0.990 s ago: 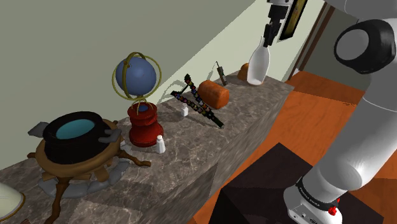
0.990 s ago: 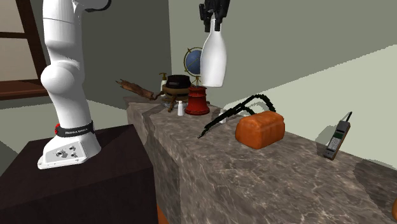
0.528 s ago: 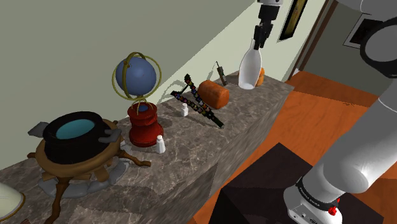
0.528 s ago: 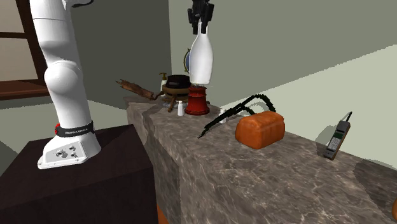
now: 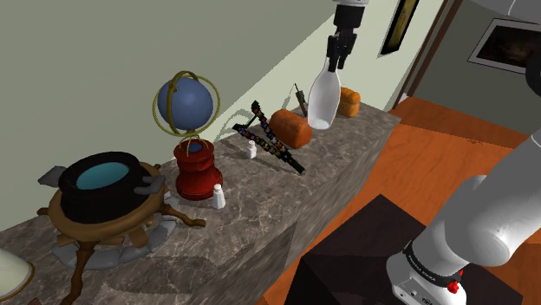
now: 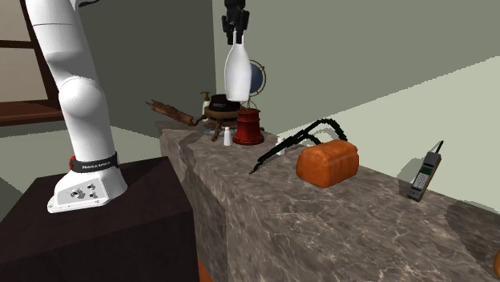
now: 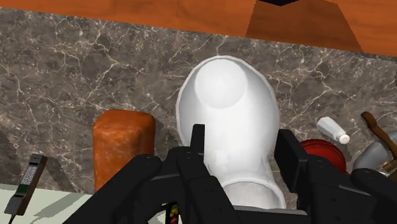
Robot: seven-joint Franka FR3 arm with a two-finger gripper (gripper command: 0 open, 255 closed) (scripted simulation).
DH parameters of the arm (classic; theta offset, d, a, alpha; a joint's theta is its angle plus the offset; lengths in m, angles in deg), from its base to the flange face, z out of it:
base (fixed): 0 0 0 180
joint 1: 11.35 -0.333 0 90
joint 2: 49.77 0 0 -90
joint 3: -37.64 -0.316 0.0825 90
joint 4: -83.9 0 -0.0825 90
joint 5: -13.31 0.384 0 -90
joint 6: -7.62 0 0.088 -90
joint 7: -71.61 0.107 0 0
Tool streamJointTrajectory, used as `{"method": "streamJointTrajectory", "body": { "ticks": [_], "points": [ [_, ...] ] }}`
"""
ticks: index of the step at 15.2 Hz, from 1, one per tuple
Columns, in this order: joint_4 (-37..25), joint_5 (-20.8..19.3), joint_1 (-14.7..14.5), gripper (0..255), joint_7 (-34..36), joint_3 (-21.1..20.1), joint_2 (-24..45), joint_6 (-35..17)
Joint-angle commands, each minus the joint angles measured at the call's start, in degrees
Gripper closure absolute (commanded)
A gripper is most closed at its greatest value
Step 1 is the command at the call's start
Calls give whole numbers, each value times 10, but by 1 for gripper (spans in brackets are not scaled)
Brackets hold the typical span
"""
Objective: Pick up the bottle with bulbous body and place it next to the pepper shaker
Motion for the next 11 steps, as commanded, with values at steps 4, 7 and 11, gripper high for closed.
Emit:
{"method": "streamJointTrajectory", "body": {
  "ticks": [4, 7, 11],
  "points": [
    [9, 5, -31, 255, 71, -38, -6, -3],
    [6, 9, -49, 255, 113, -62, -4, -3],
    [-7, 14, -74, 255, 169, -92, 8, -2]
  ]
}}
